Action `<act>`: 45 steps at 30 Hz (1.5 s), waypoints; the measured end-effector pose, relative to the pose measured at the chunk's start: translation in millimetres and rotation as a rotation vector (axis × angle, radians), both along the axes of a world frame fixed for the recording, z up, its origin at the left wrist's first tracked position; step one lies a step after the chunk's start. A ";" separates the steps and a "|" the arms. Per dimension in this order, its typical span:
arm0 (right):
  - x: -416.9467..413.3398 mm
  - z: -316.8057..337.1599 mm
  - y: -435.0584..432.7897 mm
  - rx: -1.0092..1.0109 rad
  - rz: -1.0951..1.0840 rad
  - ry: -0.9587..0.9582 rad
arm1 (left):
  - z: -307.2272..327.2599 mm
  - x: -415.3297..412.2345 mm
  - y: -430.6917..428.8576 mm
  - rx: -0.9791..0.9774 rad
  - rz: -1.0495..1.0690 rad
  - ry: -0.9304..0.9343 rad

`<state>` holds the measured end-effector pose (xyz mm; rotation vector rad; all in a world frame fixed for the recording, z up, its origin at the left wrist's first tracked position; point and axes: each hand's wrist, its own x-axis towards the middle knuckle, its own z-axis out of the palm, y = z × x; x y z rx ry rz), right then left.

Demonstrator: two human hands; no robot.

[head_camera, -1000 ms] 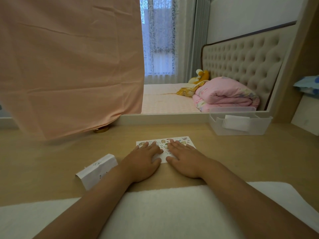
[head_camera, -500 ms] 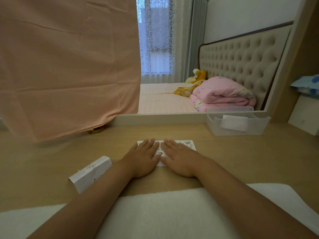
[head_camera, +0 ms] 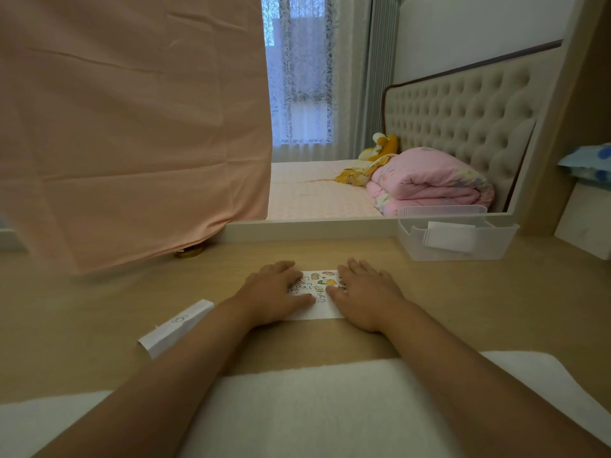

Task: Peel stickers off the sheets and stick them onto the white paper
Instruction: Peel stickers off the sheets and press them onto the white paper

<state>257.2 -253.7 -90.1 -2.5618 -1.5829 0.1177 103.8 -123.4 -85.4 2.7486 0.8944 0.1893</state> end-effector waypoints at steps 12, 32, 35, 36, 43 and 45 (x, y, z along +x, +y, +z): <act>-77.0 45.4 4.0 0.255 0.322 0.115 | 39.3 -109.8 -4.1 0.074 0.132 -0.133; -120.8 34.6 25.2 0.566 0.308 0.627 | 32.6 -154.9 -12.3 0.089 0.145 -0.248; -104.7 34.3 13.8 0.640 0.270 0.592 | 33.4 -126.8 -11.4 -0.019 0.232 -0.278; -100.2 32.8 10.7 0.669 0.257 0.596 | 32.5 -117.1 -12.0 -0.040 0.263 -0.288; -79.4 23.4 -0.8 0.763 0.265 0.554 | 22.4 -88.6 -22.8 -0.341 0.418 -0.464; -78.6 24.9 -0.1 0.761 0.268 0.549 | 23.4 -89.4 -24.2 -0.556 0.373 -0.664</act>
